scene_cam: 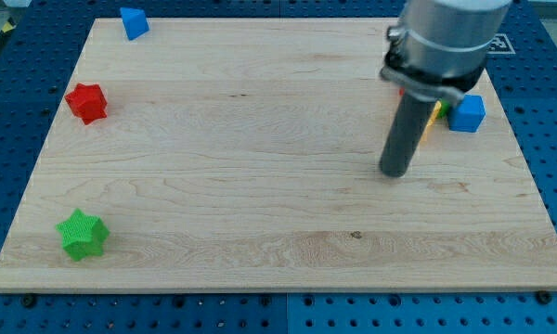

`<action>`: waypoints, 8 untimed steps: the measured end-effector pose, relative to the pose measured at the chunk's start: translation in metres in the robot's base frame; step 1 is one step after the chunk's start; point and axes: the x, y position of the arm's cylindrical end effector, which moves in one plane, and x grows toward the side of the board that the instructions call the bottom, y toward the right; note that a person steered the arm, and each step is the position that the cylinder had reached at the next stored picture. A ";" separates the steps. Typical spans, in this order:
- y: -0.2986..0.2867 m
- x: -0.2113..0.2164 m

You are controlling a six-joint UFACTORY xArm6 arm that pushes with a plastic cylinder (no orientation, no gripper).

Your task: Slide the green star right and up a bit

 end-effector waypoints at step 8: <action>-0.419 0.028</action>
